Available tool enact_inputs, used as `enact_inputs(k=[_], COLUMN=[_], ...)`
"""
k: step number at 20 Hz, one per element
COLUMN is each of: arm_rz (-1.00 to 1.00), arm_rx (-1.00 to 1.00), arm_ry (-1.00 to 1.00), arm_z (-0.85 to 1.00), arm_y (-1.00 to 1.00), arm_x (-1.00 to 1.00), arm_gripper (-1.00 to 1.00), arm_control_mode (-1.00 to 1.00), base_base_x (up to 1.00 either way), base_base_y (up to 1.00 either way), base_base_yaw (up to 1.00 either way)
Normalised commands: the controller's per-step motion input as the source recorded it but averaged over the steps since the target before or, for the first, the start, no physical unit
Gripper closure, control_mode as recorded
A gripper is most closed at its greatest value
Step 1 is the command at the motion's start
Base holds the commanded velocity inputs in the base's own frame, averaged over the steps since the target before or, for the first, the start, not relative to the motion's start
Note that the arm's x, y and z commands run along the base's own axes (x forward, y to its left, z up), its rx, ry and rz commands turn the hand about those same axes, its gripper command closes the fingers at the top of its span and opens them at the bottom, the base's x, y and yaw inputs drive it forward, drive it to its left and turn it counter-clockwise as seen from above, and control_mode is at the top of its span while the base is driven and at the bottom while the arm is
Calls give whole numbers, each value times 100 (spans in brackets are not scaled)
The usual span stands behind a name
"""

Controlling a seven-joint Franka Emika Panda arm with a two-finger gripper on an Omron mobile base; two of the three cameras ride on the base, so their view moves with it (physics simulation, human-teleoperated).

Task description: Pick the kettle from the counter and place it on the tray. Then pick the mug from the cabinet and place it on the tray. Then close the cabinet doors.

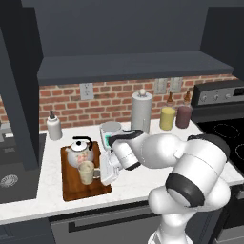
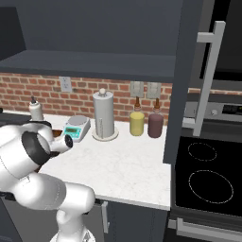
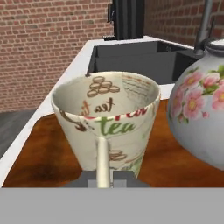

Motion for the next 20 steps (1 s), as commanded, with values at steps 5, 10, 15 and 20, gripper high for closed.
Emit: enact_inputs(k=[5,10,15,20], arm_rz=[0,0,0,0], arm_rx=[1,0,0,0], arm_ry=[-10,0,0,-6], arm_z=[-26,-21,0,0], arm_y=[7,2,0,-4], arm_x=[0,0,-1,-28], arm_gripper=[100,-100,-100,-100], arm_control_mode=[-100,-100,-100,-100], base_base_x=[0,0,0,0], base_base_y=[0,0,0,0], base_base_yaw=[0,0,0,0])
